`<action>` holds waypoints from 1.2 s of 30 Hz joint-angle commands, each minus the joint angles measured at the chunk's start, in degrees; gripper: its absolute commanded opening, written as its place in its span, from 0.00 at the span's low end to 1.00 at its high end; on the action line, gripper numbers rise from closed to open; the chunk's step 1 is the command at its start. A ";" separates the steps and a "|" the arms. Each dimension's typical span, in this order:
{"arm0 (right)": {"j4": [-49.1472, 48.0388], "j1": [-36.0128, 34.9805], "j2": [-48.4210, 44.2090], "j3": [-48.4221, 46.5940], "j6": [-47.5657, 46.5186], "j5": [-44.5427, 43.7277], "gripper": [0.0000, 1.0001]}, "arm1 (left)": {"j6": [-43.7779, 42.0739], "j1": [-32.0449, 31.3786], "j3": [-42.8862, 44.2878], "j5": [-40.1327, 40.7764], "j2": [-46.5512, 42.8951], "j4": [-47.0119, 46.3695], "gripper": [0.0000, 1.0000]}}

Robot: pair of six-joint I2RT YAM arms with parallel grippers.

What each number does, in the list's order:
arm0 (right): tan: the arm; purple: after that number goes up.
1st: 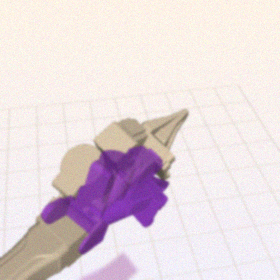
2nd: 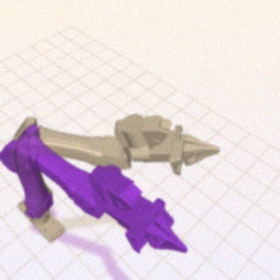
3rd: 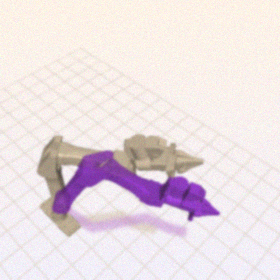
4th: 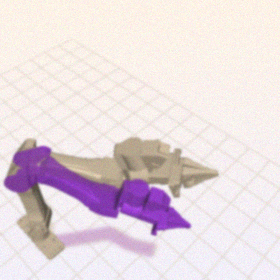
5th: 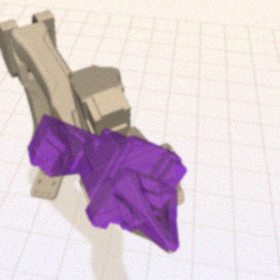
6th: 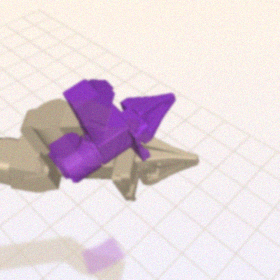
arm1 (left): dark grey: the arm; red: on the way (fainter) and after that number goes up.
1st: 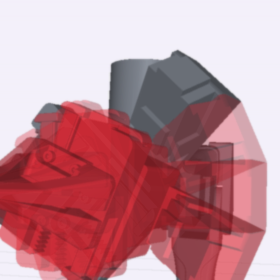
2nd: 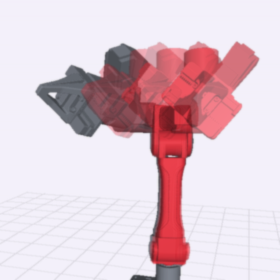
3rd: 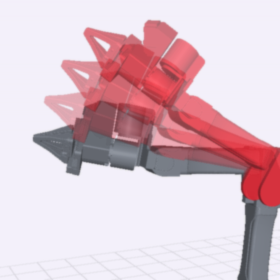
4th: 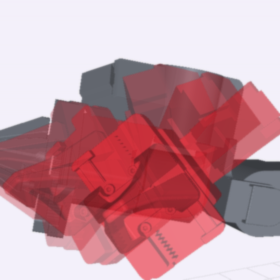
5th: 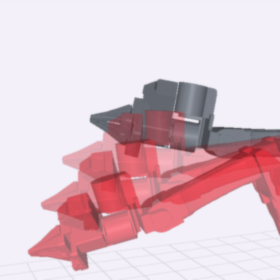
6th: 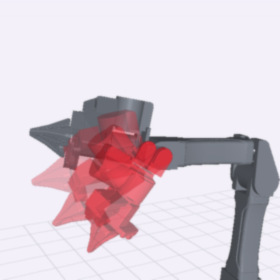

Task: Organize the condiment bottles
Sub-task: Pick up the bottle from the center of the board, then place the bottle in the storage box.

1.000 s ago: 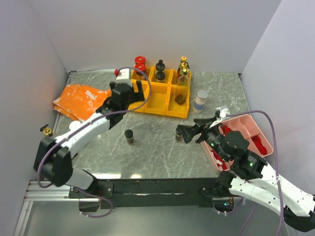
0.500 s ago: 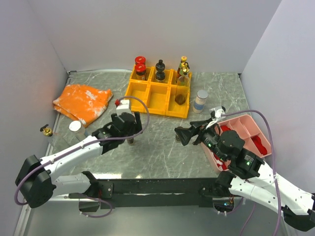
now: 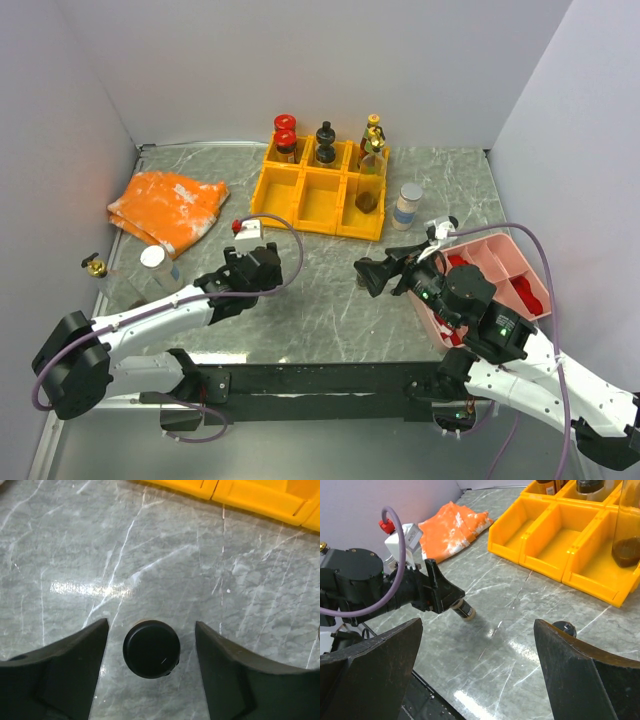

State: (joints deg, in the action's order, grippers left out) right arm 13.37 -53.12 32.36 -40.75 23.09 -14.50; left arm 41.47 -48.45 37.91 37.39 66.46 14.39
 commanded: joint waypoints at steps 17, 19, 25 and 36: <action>-2.64 -0.31 0.69 -0.29 -0.41 0.00 1.00 | -4.10 -1.13 8.99 4.27 1.65 -2.97 0.03; -2.99 -0.31 0.60 -0.12 -0.68 -0.44 1.00 | -5.61 0.36 11.91 5.68 4.02 -3.14 0.01; -1.50 -0.31 0.60 -0.47 -1.91 -1.84 1.00 | -14.47 10.19 22.19 -2.21 11.40 -7.62 0.01; -1.68 -0.31 -1.07 -1.00 -4.11 -2.90 1.00 | -24.16 16.36 45.75 -8.82 35.82 -11.49 0.01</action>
State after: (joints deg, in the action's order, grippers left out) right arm 12.97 -53.12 32.01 -40.75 20.45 -16.10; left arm 21.98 -33.12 75.83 32.03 95.50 5.50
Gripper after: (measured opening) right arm 0.999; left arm 0.469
